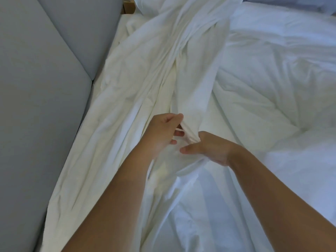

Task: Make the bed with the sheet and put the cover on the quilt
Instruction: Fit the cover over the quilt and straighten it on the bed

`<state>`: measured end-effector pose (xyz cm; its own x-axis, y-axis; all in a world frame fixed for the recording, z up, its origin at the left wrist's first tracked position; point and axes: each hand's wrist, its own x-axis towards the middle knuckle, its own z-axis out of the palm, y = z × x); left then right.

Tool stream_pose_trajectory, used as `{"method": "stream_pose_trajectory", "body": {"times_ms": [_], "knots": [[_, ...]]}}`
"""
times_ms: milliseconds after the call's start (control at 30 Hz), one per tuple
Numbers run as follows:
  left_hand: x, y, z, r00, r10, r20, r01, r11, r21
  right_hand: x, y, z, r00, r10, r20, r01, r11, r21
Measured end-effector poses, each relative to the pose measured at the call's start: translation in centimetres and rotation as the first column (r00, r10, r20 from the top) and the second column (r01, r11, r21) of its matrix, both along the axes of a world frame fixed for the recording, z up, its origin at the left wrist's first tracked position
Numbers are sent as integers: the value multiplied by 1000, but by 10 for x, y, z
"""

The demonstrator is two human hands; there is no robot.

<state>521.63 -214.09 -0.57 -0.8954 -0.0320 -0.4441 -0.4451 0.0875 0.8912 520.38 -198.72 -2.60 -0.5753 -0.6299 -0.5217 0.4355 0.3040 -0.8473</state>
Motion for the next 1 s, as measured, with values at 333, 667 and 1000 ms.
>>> {"method": "stream_pose_trajectory", "body": {"times_ms": [333, 667, 1000], "knots": [[34, 28, -38, 903, 411, 126, -385, 904, -185, -1, 9, -22, 989, 103, 111, -123, 974, 190], [107, 80, 9, 973, 178, -146, -230, 808, -543, 17, -12, 14, 953, -192, 233, 169, 979, 117], [166, 109, 43, 962, 212, -173, -274, 723, -634, 57, -2, 27, 938, -333, 97, 323, 940, 107]]}}
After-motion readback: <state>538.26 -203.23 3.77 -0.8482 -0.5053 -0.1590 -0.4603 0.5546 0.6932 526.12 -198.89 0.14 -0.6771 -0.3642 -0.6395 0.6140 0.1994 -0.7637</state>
